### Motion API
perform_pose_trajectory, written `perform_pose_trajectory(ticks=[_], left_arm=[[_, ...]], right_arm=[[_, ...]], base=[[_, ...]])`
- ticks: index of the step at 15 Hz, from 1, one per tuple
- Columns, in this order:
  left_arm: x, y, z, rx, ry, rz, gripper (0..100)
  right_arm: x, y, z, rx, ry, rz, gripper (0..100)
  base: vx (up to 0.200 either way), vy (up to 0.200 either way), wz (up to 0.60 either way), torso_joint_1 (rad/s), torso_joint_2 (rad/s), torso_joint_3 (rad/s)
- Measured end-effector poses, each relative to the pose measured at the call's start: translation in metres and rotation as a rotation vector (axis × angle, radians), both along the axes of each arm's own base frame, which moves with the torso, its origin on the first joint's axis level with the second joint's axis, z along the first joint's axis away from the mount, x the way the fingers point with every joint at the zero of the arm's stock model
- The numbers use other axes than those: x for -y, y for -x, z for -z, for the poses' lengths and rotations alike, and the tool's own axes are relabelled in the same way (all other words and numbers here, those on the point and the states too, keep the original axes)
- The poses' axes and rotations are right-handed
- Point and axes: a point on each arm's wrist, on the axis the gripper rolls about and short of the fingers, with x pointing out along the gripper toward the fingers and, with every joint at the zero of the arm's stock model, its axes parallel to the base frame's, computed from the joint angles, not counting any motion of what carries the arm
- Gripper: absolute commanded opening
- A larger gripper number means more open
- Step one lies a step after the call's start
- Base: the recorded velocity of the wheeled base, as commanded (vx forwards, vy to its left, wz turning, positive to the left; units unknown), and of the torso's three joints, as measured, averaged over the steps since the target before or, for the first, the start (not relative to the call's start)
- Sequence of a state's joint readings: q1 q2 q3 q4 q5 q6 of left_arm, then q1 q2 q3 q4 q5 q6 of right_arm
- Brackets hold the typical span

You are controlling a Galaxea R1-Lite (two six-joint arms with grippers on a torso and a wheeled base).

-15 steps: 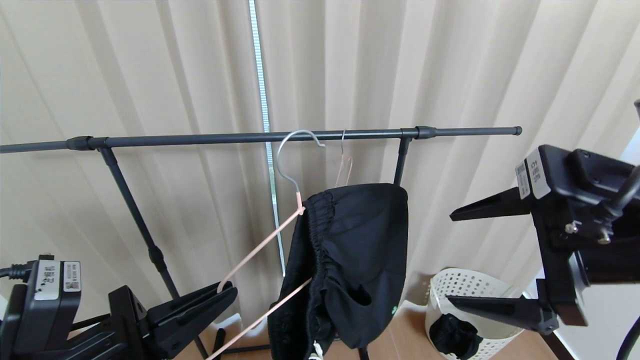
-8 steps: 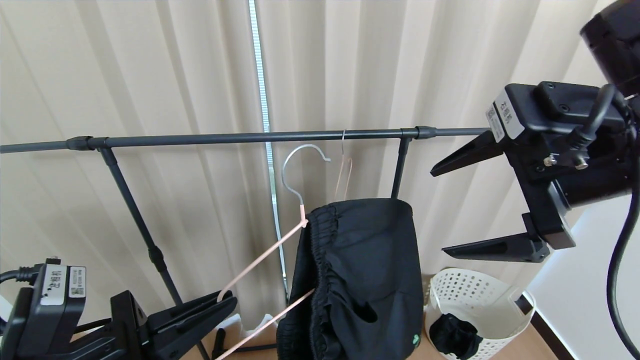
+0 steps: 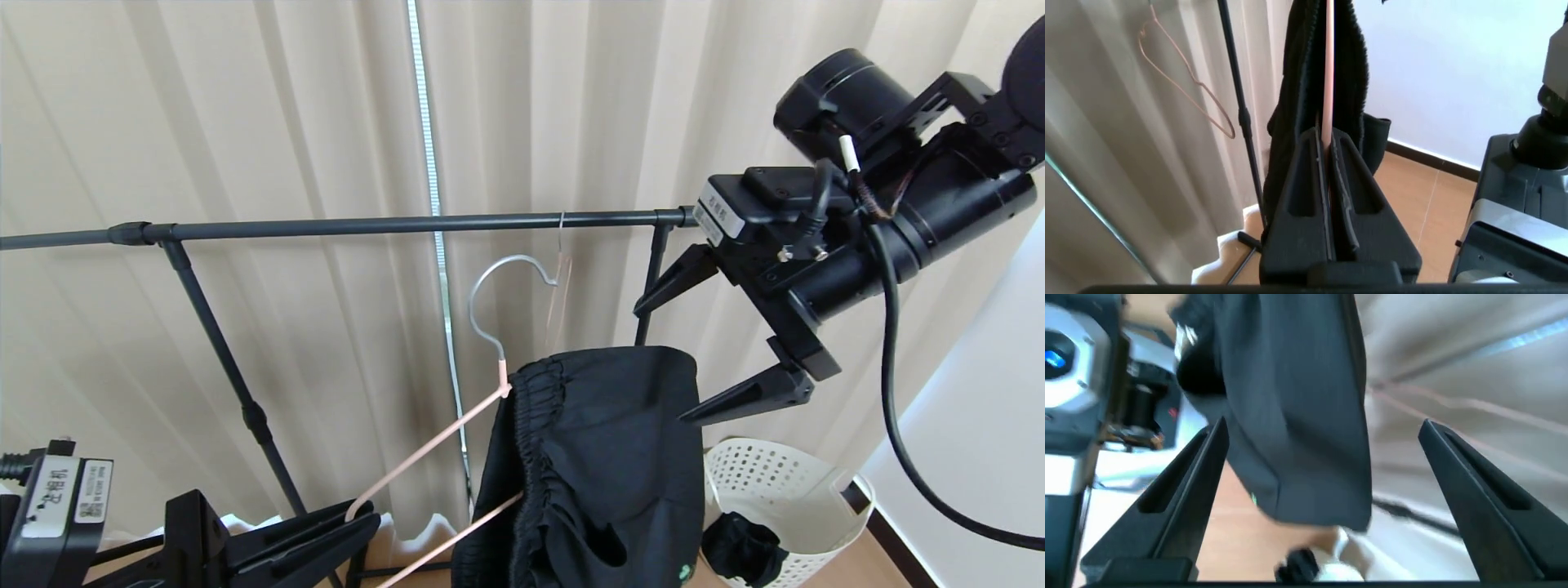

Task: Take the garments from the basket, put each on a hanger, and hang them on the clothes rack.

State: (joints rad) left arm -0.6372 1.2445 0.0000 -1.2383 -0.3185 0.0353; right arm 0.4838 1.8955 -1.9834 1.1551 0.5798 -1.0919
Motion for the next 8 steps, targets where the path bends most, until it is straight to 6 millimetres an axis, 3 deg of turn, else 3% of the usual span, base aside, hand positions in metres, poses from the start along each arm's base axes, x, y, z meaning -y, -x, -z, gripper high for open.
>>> perform_pose_trajectory(ticks=[8], left_arm=[[-0.001,0.002,-0.002,0.012,0.009,0.003,0]], right_arm=[[-0.031,-0.017,0.032,-0.086,0.017,-0.06,100]], base=[[0.0,0.0,0.0,0.0,0.0,0.0]])
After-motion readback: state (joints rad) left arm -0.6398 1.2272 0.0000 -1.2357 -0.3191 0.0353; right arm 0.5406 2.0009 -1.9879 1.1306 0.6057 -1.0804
